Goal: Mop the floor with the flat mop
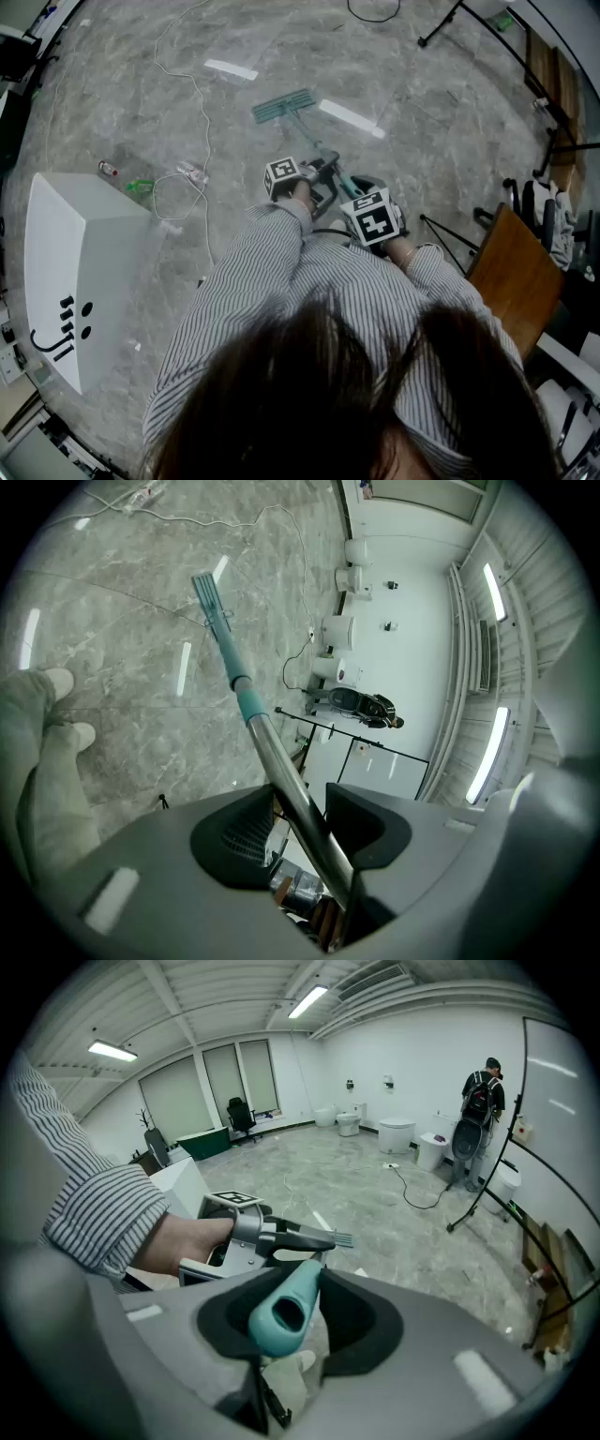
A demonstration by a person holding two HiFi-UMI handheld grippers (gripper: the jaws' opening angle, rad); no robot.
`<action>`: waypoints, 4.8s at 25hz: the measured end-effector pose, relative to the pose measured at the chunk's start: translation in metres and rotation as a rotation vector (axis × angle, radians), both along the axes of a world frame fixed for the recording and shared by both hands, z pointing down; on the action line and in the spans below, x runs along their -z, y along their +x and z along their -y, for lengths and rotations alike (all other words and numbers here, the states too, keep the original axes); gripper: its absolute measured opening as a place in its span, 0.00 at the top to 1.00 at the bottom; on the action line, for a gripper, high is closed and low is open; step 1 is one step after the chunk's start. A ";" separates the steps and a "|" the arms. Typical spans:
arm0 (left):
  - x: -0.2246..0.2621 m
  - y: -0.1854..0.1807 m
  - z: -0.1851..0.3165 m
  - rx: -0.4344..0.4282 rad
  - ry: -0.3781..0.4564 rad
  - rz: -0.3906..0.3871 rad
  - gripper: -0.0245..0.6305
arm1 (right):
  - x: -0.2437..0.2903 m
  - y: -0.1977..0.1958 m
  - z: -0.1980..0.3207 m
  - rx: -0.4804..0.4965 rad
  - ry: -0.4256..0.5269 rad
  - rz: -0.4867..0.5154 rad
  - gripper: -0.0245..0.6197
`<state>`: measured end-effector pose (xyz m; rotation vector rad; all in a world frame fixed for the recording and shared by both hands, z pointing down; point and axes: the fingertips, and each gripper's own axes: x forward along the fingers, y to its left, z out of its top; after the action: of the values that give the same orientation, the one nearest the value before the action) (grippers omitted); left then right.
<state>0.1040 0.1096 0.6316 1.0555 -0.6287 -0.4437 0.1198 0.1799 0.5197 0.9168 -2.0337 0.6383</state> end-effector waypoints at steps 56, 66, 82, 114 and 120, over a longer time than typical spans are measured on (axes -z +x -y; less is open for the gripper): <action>-0.033 -0.384 0.705 0.160 0.030 -0.005 0.69 | -0.033 -0.370 0.710 -0.119 -0.027 0.024 0.79; -0.043 -0.360 0.681 0.142 0.005 0.009 0.70 | -0.049 -0.342 0.684 -0.126 -0.061 -0.006 0.79; -0.043 -0.236 0.478 0.158 0.042 -0.019 0.70 | -0.049 -0.216 0.480 -0.144 -0.059 0.060 0.79; 0.063 0.127 -0.028 -0.121 -0.076 -0.346 0.69 | 0.058 0.130 -0.005 -0.156 -0.102 0.081 0.79; 0.060 0.128 -0.047 -0.158 -0.090 -0.351 0.69 | 0.052 0.127 -0.026 -0.119 -0.124 0.051 0.79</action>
<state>0.2323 0.1567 0.5712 0.9061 -0.2492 -0.4450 0.2472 0.2056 0.4674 0.9622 -1.9706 0.8511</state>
